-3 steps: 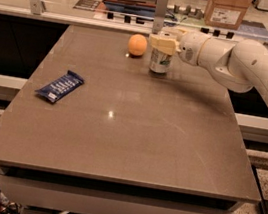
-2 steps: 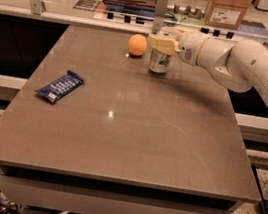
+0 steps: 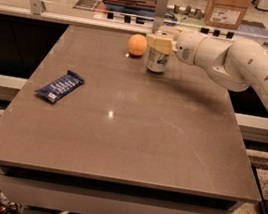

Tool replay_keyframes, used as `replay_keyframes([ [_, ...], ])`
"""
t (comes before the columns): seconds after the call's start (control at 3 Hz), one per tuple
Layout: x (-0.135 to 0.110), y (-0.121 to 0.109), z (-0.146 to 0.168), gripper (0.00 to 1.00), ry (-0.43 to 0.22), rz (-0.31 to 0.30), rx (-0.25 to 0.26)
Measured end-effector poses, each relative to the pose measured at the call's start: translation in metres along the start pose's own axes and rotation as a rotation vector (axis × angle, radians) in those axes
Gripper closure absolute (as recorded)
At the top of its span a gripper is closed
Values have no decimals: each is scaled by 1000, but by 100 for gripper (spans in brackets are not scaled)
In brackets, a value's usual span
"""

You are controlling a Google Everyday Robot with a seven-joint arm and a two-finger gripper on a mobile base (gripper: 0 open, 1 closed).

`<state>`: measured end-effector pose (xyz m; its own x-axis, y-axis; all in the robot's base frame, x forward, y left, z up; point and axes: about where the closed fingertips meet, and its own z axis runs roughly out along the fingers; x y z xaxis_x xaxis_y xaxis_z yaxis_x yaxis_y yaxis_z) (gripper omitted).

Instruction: Move 7up can near orange

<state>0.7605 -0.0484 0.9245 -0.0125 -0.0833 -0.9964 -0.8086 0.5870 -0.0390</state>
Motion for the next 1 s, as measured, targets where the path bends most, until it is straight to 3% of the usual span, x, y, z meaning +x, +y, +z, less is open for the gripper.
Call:
replay_keyframes([
  [0.33, 0, 2, 3, 14, -1, 0, -5],
  [0.67, 0, 4, 5, 0, -1, 1, -9],
  [1.0, 0, 4, 5, 0, -1, 1, -9],
])
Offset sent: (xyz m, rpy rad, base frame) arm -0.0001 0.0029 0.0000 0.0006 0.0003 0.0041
